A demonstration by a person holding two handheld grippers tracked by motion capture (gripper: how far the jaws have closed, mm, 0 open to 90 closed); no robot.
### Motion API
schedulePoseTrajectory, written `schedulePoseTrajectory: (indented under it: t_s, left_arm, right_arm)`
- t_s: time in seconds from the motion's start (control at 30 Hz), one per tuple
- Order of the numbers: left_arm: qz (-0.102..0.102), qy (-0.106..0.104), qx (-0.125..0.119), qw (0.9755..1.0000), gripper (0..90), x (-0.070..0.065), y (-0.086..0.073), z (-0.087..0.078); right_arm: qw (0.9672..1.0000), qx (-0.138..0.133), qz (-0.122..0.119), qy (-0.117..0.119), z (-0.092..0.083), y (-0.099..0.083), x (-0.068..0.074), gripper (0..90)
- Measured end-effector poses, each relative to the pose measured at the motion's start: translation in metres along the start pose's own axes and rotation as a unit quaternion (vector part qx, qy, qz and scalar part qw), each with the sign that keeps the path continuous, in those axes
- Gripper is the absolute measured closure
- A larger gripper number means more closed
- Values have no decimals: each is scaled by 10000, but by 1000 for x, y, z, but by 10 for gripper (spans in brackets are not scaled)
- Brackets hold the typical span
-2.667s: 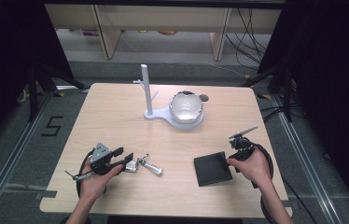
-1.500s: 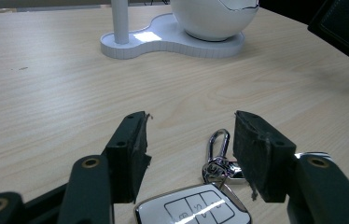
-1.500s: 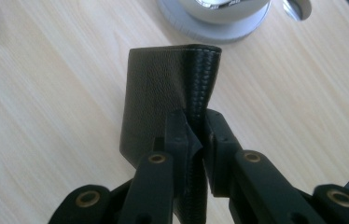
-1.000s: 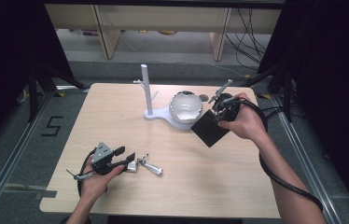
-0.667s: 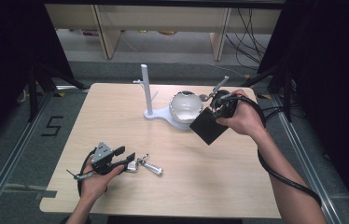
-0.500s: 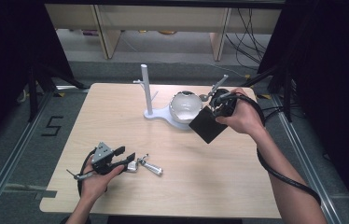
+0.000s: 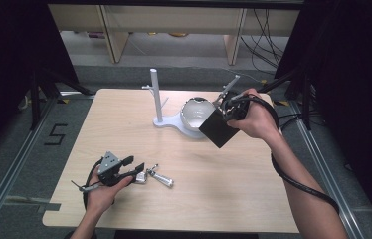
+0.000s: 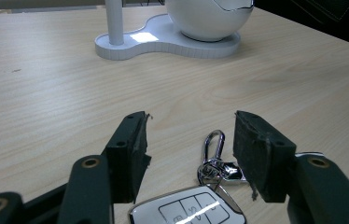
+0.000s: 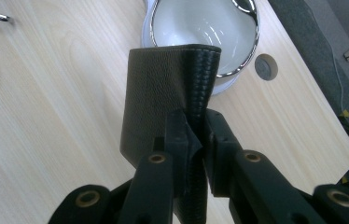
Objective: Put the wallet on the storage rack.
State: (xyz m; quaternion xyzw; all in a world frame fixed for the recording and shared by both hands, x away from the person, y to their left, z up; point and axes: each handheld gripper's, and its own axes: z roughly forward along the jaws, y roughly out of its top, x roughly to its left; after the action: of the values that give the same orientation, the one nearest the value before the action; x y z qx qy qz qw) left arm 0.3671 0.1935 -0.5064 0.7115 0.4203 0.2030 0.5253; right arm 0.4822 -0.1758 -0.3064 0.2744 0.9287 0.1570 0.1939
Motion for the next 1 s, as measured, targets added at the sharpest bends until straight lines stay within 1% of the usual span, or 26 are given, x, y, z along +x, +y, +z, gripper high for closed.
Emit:
schedulePoseTrajectory:
  t_s: [0.17,0.23,0.27,0.3,0.33,0.4,0.43,0.57,0.6,0.73,0.77,0.8,0.83,0.87,0.9,0.93,0.97,1.0]
  left_arm:
    - [0,13,12,10000,442,0,0,0]
    - [1,-16,-6,10000,442,0,0,0]
    - [2,-19,-9,10000,442,0,0,0]
    - [7,-18,-7,10000,442,0,0,0]
    - [6,-19,-11,10000,442,0,0,0]
    - [3,-20,-10,10000,442,0,0,0]
    - [0,-22,-8,10000,442,0,0,0]
    - [9,-25,-8,10000,442,0,0,0]
    - [13,-20,-7,10000,442,0,0,0]
    - [10,2,-1,10000,442,0,0,-1]
    - [14,1,-1,10000,442,0,0,-1]
    - [20,6,9,10000,442,0,0,-1]
    - [20,6,9,10000,442,0,0,-1]
    - [19,5,11,10000,442,0,0,-1]
    - [22,5,14,10000,442,0,0,-1]
    - [24,6,14,10000,442,0,0,-1]
    - [24,6,14,10000,442,0,0,-1]
    - [23,5,13,10000,442,0,0,-1]
  right_arm:
    - [10000,-7,-57,-37,-2,5,0,822]
    - [9999,-29,-160,-57,-3,8,-1,822]
    - [9999,-7,-98,-60,-3,9,0,822]
    - [9998,-14,-196,-69,-3,11,-1,822]
    - [9999,-6,-151,-76,-3,12,-1,822]
    - [9999,0,-145,-86,-3,14,-1,822]
    - [9997,-18,-215,-90,-2,14,-2,822]
    - [9996,-15,-253,-107,-2,17,-2,822]
    - [9995,-28,-298,-126,-2,19,-2,821]
    - [9993,-44,-333,-154,-2,22,-3,821]
    - [9994,-44,-291,-170,-2,23,-2,822]
    - [9992,-51,-364,-162,-3,25,-4,821]
    - [9992,-51,-364,-162,-3,25,-4,821]
    - [9991,-46,-352,-229,-4,26,-4,821]
    - [9992,-54,-334,-223,-4,27,-4,821]
    - [9987,-55,-445,-248,-4,28,-6,821]
    - [9989,-66,-385,-253,-4,29,-6,821]
    - [9989,-66,-385,-253,-4,29,-6,821]
